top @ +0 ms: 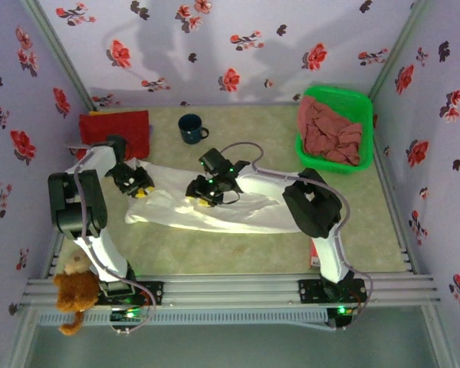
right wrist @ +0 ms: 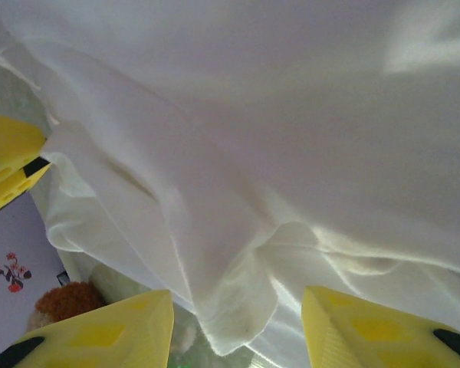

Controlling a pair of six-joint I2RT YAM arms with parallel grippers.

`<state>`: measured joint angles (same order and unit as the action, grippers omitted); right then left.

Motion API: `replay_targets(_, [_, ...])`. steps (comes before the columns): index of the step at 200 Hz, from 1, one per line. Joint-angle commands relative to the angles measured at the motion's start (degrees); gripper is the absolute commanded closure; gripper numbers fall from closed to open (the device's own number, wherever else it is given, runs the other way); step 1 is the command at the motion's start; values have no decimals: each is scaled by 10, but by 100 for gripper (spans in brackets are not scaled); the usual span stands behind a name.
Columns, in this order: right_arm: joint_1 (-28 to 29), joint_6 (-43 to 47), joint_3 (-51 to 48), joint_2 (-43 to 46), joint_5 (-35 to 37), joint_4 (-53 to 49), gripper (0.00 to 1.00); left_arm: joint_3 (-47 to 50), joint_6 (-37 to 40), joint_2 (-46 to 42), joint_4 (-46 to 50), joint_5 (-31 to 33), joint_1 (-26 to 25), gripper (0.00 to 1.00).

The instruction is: Fold and stack the t-shirts

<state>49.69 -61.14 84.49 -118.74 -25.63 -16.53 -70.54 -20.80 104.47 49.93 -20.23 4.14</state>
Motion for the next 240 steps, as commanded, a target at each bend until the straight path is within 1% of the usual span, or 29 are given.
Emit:
replay_targets(1, [8,-3,11,-3,-18,4,53,16,6,-3,-3,-13,2,74])
replay_targets(45, [10,-6,-1,6,-16,7,57,22,3,-12,-9,-35,2,77])
replay_targets(67, [10,-9,-8,5,-18,15,61,20,1,-14,-11,-44,2,81])
replay_targets(105, [9,-10,-8,6,-21,20,75,17,-1,-31,-6,-45,2,96])
replay_targets(120, [9,-10,-9,9,-16,14,83,11,5,-40,8,-45,2,100])
replay_targets(136, [9,-13,-14,11,-15,14,93,3,12,-53,23,-38,2,100])
replay_targets(152, [8,-13,-20,15,-17,14,100,-1,15,-75,53,-29,2,100])
replay_targets(207, [9,-5,-54,44,-8,9,100,31,18,-147,109,-25,2,100])
replay_targets(240, [9,16,-56,67,32,-62,100,76,13,-187,133,-17,1,100])
